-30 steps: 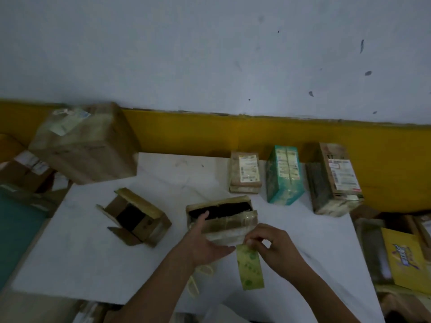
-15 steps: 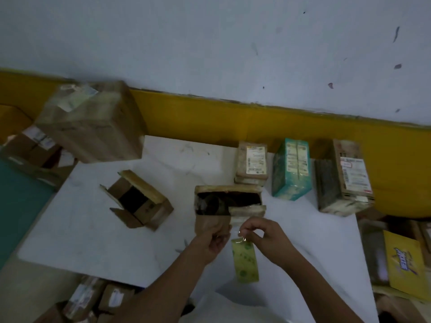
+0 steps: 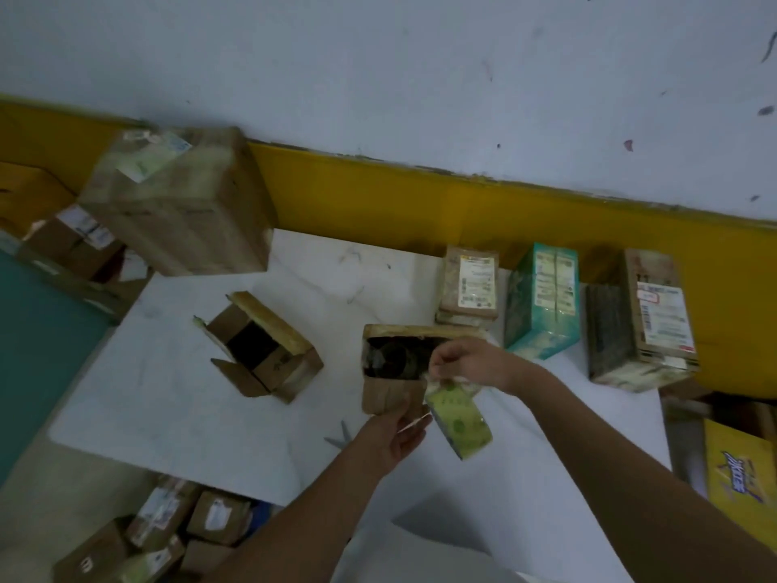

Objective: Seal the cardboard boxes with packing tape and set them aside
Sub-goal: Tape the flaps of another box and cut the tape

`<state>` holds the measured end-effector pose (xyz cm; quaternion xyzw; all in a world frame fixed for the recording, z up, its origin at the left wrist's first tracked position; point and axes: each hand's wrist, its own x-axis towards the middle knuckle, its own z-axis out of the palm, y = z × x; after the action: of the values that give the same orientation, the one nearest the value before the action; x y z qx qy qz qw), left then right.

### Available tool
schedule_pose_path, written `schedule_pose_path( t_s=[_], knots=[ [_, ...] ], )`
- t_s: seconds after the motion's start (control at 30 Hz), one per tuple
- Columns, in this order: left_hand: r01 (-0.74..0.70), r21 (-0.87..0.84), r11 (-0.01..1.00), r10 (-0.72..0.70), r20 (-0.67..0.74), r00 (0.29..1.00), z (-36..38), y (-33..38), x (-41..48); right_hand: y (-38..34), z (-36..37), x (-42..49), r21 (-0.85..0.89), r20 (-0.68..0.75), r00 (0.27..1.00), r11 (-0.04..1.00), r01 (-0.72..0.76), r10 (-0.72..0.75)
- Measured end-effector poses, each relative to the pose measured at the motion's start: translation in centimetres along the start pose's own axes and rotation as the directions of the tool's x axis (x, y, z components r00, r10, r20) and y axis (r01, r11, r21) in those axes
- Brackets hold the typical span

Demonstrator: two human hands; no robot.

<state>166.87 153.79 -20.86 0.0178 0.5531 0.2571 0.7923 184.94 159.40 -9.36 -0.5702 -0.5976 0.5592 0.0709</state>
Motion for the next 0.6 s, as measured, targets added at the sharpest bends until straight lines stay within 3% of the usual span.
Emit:
schedule_pose_path(
  t_s=[0.1, 0.27, 0.37, 0.53, 0.6],
  knots=[
    [-0.013, -0.007, 1.0, 0.013, -0.032, 0.999, 0.3, 0.1, 0.4, 2.2, 2.3, -0.6, 0.027, 0.033, 0.999, 0.999, 0.02, -0.021],
    [-0.026, 0.088, 0.996, 0.024, 0.025, 0.999, 1.2, -0.5, 0.7, 5.9, 5.0, -1.2, 0.002, -0.117, 0.991, 0.998, 0.064, -0.064],
    [-0.027, 0.195, 0.981, 0.022, 0.024, 0.999, 1.5, -0.8, 0.5, 6.7, 5.8, -1.4, 0.122, -0.183, 0.982, 0.99, 0.064, -0.041],
    [-0.011, 0.256, 0.967, -0.001, 0.045, 0.999, 1.9, -0.6, 0.0, 6.4, 6.6, -0.5, 0.449, -0.279, 0.946, 0.893, -0.023, 0.164],
    [0.03, 0.221, 0.975, -0.042, 0.049, 0.998, 2.0, -1.1, 0.3, 6.1, 6.8, 0.3, 0.49, -0.31, 0.919, 0.869, -0.064, 0.243]
  ],
)
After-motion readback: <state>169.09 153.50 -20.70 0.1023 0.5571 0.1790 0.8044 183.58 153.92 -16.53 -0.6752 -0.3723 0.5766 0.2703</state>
